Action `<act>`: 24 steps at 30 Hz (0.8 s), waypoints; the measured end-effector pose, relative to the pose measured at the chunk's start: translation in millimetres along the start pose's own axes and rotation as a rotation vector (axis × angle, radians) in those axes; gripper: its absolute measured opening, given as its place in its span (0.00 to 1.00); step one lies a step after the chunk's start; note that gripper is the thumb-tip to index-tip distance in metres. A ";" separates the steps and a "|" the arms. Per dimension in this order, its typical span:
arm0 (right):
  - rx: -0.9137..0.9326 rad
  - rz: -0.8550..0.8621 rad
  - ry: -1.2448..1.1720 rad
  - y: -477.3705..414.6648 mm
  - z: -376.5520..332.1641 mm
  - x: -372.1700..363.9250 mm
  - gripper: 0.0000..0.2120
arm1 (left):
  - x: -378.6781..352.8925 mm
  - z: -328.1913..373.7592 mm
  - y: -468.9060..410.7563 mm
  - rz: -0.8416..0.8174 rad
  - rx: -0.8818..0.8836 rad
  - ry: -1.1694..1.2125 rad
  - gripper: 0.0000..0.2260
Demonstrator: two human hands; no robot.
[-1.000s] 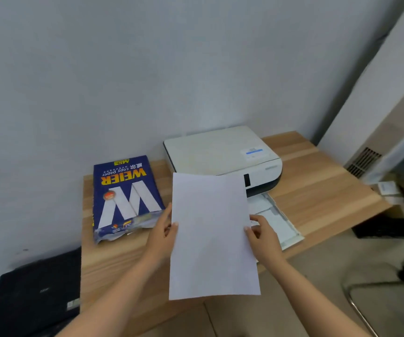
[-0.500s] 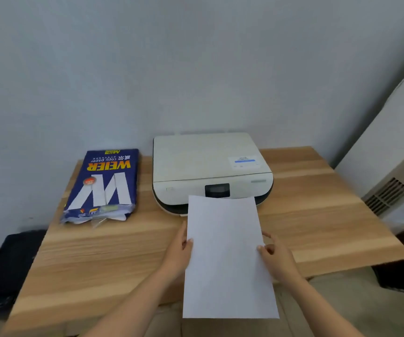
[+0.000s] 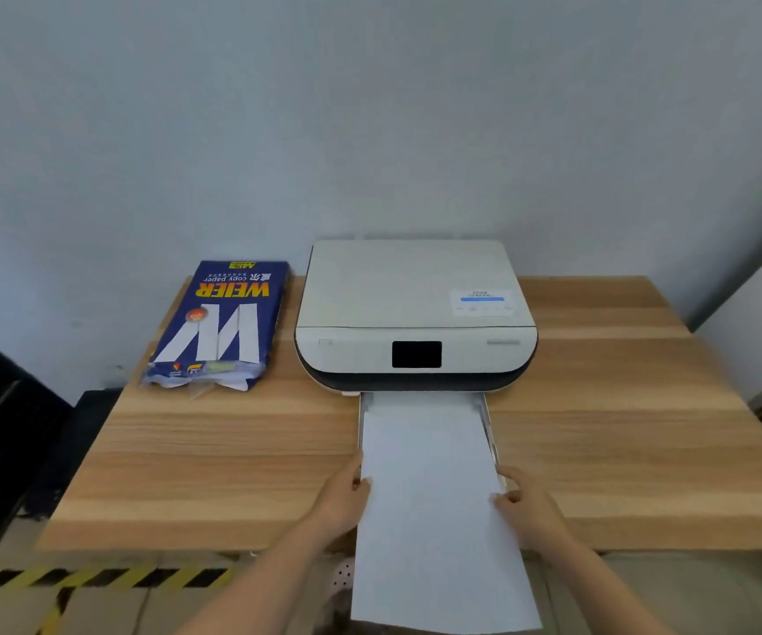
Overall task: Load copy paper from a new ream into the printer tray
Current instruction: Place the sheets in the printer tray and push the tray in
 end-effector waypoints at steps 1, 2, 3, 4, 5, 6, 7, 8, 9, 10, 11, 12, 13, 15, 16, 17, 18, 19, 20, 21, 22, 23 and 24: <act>-0.007 -0.005 -0.008 -2.5 -1.0 1.1 0.21 | -0.1 1.5 -2.7 -0.003 0.008 -0.002 0.16; -0.014 -0.009 -0.015 -4.9 -2.1 2.1 0.21 | -0.4 1.4 -6.7 -0.002 0.026 -0.008 0.15; -0.028 -0.014 -0.009 -8.4 -1.4 2.6 0.21 | -0.9 -0.1 -11.4 0.002 0.048 -0.020 0.15; -0.039 -0.012 0.000 -12.3 -0.5 2.9 0.21 | -1.0 -0.8 -14.8 0.002 0.066 -0.033 0.15; -0.054 -0.014 0.001 -16.7 1.1 3.0 0.22 | -1.3 -2.9 -18.9 0.007 0.081 -0.055 0.17; -0.066 -0.016 0.006 -21.0 2.5 3.2 0.22 | -1.4 -5.3 -23.1 0.012 0.097 -0.078 0.19; -0.084 -0.031 0.007 -23.5 3.0 3.8 0.23 | -1.1 -5.3 -26.2 0.020 0.109 -0.090 0.20; -0.094 -0.048 0.009 -26.4 4.1 3.7 0.23 | -1.6 -5.8 -29.1 0.021 0.117 -0.093 0.18; -0.104 -0.062 0.012 -30.0 5.7 3.5 0.23 | -2.3 -5.0 -30.4 0.017 0.118 -0.096 0.14; -0.111 -0.075 0.016 -30.9 4.9 4.0 0.22 | -2.9 -2.5 -30.0 0.009 0.116 -0.094 0.11; -0.124 -0.088 0.011 -32.7 4.9 4.4 0.22 | -3.6 -1.2 -30.7 0.006 0.113 -0.087 0.12; -0.138 -0.095 0.004 -34.0 4.2 5.4 0.22 | -3.9 -1.3 -31.4 0.008 0.123 -0.077 0.13; -0.159 -0.105 -0.009 -35.4 4.0 6.6 0.19 | -4.1 -2.4 -32.6 0.012 0.138 -0.069 0.14; -0.196 -0.103 -0.049 -36.0 0.8 10.2 0.11 | -2.0 -2.3 -33.6 0.033 0.150 -0.056 0.12; -0.199 -0.106 -0.074 -34.4 -3.7 11.4 0.08 | -0.3 -1.8 -34.3 0.044 0.148 -0.049 0.11; -0.207 -0.110 -0.105 -36.6 -3.9 11.6 0.14 | 1.9 -0.2 -34.3 0.055 0.139 -0.038 0.11; -0.210 -0.113 -0.128 -36.9 -5.0 12.5 0.13 | 3.8 1.5 -34.9 0.064 0.133 -0.033 0.10; -0.222 -0.117 -0.160 -38.8 -5.0 13.1 0.13 | 5.2 3.3 -35.0 0.067 0.139 -0.020 0.11; -0.236 -0.121 -0.167 -39.3 -5.1 14.9 0.13 | 6.3 5.1 -34.7 0.066 0.145 -0.007 0.13; -0.250 -0.128 -0.177 -41.4 -3.8 15.2 0.12 | 6.9 6.3 -34.7 0.061 0.147 0.003 0.15; -0.253 -0.123 -0.167 -41.5 -4.1 16.0 0.12 | 7.2 7.3 -34.5 0.058 0.147 0.001 0.16; -0.252 -0.126 -0.167 -41.4 -4.8 16.3 0.12 | 6.9 8.2 -34.4 0.052 0.154 -0.001 0.17; -0.253 -0.128 -0.164 -42.4 -4.4 15.5 0.13 | 6.6 7.8 -34.8 0.048 0.159 -0.003 0.17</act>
Point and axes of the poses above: each hand's wrist, its own y-axis away from the middle knuckle, its own x-axis out of the back of the hand, z = x × y, the point moved 3 cm from there along -y, towards the middle knuckle, and after that the axes turned 4 degrees about z, right-handed, at the moved point
